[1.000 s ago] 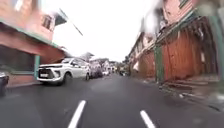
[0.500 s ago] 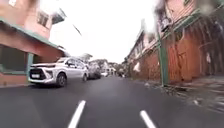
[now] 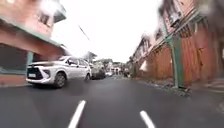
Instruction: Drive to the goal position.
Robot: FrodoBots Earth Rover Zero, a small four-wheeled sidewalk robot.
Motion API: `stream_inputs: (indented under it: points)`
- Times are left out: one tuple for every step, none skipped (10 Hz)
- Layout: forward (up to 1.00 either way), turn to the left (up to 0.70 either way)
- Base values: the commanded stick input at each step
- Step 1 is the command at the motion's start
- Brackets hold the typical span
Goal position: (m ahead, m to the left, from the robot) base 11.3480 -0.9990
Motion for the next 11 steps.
stream_inputs:
  points:
    - [1.0,0.06]
    - [1.0,0.12]
    - [1.0,0.18]
    - [1.0,0.18]
    - [1.0,0.09]
    - [1.0,0.19]
    - [1.0,0.16]
    - [1.0,0.16]
    - [1.0,0.19]
    - [1.0,0.24]
    - [1.0,0.13]
